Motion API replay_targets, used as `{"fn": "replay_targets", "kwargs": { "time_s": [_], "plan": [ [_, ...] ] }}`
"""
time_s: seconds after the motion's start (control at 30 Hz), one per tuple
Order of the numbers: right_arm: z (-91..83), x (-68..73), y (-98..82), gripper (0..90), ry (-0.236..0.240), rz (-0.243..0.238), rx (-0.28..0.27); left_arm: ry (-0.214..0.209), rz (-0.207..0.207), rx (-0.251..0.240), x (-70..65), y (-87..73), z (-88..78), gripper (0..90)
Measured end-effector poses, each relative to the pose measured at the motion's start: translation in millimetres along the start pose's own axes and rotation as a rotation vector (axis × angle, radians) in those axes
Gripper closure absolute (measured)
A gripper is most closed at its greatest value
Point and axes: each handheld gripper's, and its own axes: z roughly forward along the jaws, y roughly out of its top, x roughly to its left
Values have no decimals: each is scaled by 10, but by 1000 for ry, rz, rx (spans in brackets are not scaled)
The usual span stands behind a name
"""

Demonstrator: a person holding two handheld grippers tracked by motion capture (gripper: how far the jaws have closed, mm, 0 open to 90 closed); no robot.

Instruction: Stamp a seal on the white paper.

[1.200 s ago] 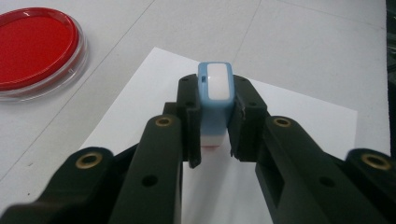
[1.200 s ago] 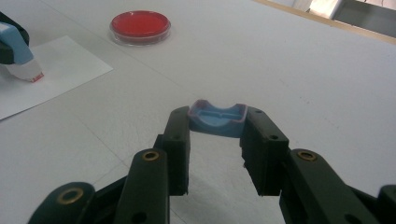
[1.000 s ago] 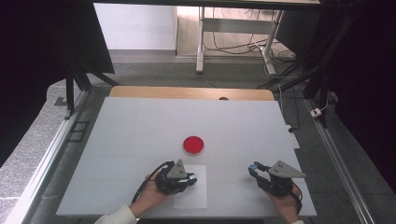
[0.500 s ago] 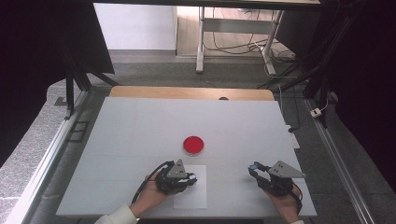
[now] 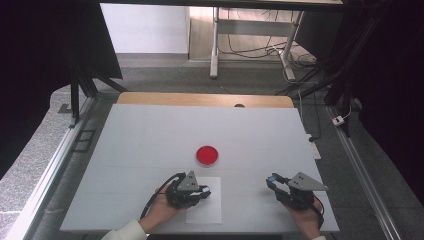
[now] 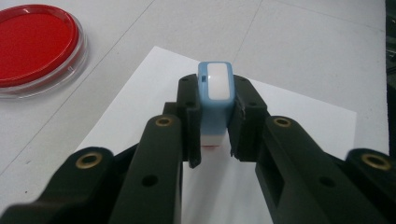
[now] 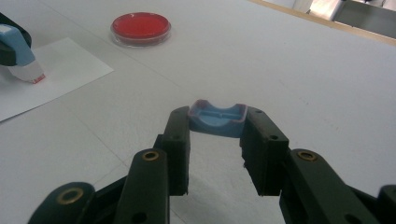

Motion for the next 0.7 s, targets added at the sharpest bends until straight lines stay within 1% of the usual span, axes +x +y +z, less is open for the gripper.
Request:
{"fn": "replay_targets", "kwargs": {
  "time_s": [0.17, 0.47, 0.53, 0.57, 0.63, 0.7],
  "plan": [
    [0, 2, 0, 634, 0, 0, 1, 3, 8, 4, -4, 4, -3, 758],
    [1, 0, 0, 633, -1, -2, 0, 6, 10, 2, -11, 7, -7, 757],
    [2, -1, 0, 633, 0, -2, 1, 9, 14, -18, -13, 17, -38, 756],
    [3, -1, 0, 633, 1, -3, 1, 2, 11, -7, -7, 36, -54, 755],
    [-1, -5, 0, 633, 0, -3, 0, 1, 6, -56, -8, 53, -105, 755],
    [-5, -12, 0, 633, 1, 2, -4, 13, 6, -91, -17, 87, -158, 755]
  ]
}}
